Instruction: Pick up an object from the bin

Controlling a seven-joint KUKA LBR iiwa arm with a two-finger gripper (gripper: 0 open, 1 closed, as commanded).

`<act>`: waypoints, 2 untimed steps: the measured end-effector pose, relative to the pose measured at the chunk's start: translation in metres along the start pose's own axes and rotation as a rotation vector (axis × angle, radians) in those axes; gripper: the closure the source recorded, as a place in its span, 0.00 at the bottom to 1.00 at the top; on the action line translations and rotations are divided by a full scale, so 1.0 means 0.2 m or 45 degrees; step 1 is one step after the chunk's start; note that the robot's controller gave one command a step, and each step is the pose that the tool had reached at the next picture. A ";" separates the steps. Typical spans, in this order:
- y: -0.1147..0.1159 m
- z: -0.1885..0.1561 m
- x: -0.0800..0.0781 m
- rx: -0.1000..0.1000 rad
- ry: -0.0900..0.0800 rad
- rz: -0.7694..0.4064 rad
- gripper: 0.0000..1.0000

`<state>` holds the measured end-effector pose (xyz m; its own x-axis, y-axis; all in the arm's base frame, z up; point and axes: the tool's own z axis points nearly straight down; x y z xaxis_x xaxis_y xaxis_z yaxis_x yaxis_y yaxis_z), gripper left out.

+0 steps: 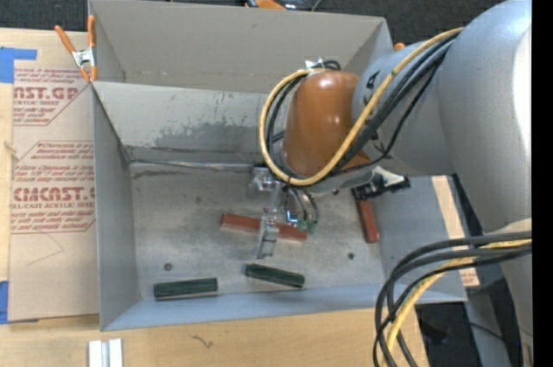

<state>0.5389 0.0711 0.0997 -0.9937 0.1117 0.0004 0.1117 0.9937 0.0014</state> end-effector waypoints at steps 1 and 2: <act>0.00 0.15 0.01 0.000 0.002 0.152 0.00; 0.00 0.15 0.01 0.000 -0.001 0.152 0.00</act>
Offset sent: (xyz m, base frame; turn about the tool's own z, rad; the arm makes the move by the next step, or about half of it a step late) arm -0.0019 -0.0004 -0.0297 0.1192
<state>0.5369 0.0719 0.0691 -0.9733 0.2296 0.0001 0.2296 0.9733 0.0014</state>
